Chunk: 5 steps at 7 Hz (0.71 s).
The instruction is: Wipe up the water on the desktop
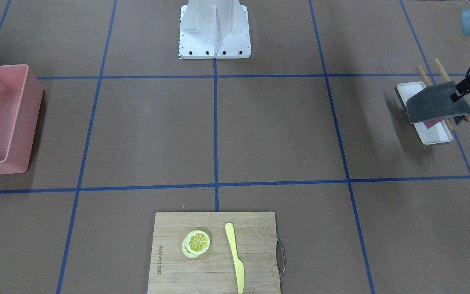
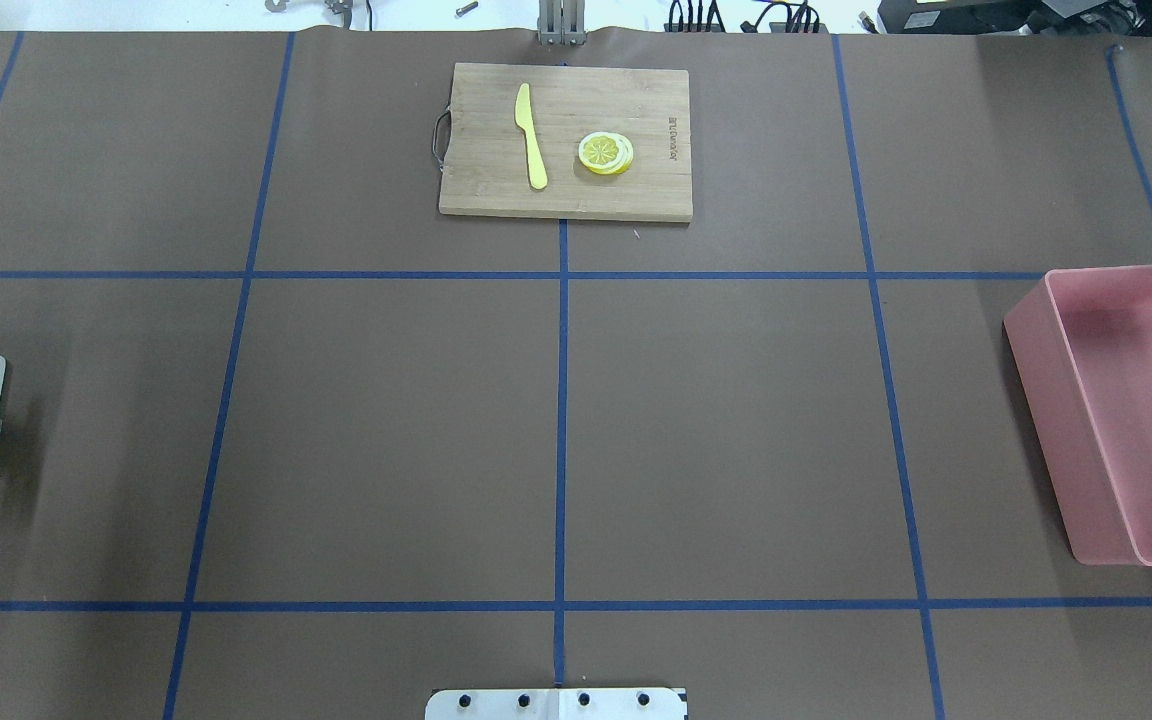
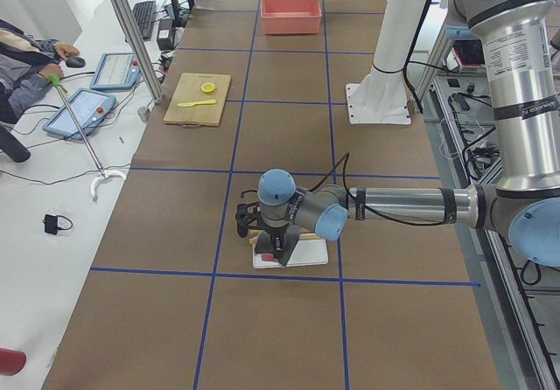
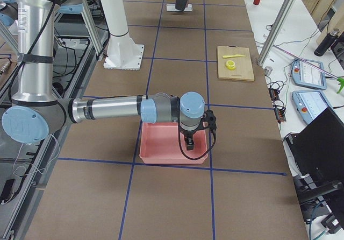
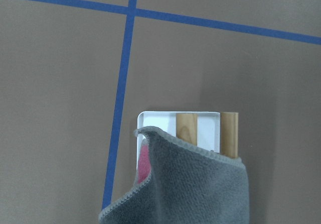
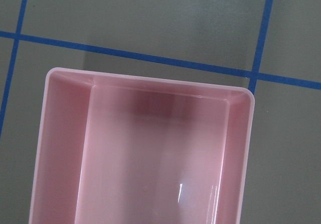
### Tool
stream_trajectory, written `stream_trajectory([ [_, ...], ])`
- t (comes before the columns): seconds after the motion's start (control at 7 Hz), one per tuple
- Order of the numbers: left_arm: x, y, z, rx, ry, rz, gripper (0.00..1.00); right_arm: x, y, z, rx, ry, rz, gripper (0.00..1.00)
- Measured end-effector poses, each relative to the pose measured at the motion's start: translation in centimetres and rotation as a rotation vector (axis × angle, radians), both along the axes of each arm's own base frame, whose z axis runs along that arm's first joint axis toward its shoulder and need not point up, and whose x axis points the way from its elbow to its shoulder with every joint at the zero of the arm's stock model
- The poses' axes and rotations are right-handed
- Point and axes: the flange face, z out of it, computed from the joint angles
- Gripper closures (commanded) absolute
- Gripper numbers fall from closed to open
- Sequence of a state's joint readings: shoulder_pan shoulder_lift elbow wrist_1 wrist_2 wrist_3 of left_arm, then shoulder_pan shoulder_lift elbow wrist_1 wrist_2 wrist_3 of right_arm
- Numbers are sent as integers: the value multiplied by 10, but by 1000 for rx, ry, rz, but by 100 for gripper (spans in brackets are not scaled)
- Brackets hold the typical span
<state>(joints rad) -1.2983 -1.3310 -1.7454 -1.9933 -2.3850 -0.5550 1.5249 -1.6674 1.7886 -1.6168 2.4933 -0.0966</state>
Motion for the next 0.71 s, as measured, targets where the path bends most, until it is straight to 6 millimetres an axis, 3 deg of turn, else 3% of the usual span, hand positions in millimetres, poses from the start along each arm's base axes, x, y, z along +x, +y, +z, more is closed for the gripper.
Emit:
stream_trajectory([
  [0.71,3,-1,-1,-22,19,-4,93,0,0,1,-1,1,0,0],
])
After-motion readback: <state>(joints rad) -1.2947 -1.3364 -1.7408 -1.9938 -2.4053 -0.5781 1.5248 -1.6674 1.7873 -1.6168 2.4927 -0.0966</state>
